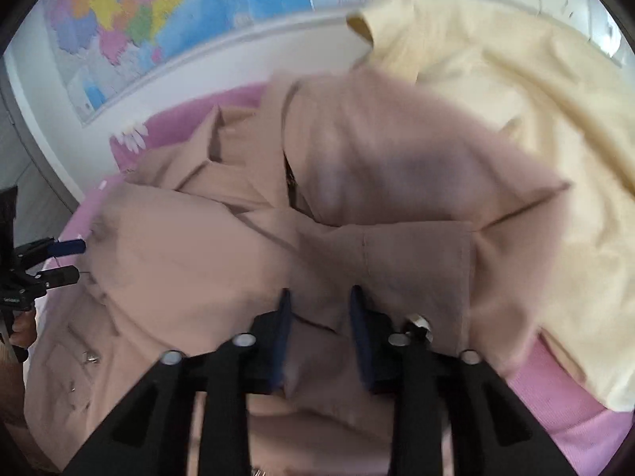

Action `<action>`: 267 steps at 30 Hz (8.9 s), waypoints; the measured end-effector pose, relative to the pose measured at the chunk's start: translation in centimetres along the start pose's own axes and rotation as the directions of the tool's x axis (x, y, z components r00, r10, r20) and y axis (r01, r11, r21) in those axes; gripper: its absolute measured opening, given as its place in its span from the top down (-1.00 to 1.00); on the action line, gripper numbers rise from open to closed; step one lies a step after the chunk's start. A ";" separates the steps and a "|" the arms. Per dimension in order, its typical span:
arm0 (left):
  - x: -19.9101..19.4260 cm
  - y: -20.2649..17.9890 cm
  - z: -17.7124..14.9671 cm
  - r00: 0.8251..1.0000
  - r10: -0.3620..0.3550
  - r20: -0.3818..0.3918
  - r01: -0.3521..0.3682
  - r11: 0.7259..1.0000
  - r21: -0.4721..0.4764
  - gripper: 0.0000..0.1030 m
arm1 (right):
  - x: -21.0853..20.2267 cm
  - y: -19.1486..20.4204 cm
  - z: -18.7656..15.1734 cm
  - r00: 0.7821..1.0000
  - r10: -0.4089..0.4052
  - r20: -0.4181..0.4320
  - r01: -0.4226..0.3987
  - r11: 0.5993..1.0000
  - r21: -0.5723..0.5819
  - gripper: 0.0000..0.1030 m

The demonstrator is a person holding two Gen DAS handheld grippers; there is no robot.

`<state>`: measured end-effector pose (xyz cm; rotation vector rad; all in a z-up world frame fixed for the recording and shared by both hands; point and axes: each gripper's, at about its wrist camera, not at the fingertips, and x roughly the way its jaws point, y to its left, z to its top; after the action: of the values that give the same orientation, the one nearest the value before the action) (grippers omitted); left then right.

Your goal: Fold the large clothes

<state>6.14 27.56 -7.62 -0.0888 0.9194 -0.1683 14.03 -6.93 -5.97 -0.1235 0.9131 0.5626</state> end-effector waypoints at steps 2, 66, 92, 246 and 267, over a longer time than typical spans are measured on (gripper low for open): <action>-1.2 0.4 -1.1 1.000 0.012 0.005 -0.012 1.000 -0.013 -0.49 | -2.3 0.8 -0.6 0.999 0.009 0.040 -0.008 1.000 -0.026 0.16; -5.5 -5.4 -16.0 0.953 -0.301 0.029 0.295 0.905 -0.306 -0.77 | -10.8 0.2 -19.3 0.878 0.479 -0.004 -0.469 0.860 0.204 -0.37; -18.0 -5.1 -16.5 0.954 -0.204 0.220 0.256 0.935 -0.245 0.88 | -22.2 3.1 -18.1 0.816 0.547 0.188 -0.562 0.827 0.036 0.79; 2.9 -5.3 8.3 0.994 0.106 -0.012 -0.096 0.940 0.328 0.88 | -1.8 4.0 7.4 0.958 -0.257 0.127 0.285 0.897 -0.337 0.46; 4.2 -4.3 12.1 0.994 0.109 0.029 -0.113 0.961 0.254 0.78 | -4.7 -5.4 8.6 0.982 -0.082 0.169 0.066 0.993 0.099 0.80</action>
<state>17.82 22.61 -2.91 0.2006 0.8789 -0.1802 20.62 -10.59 2.27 -0.0238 0.7612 0.4537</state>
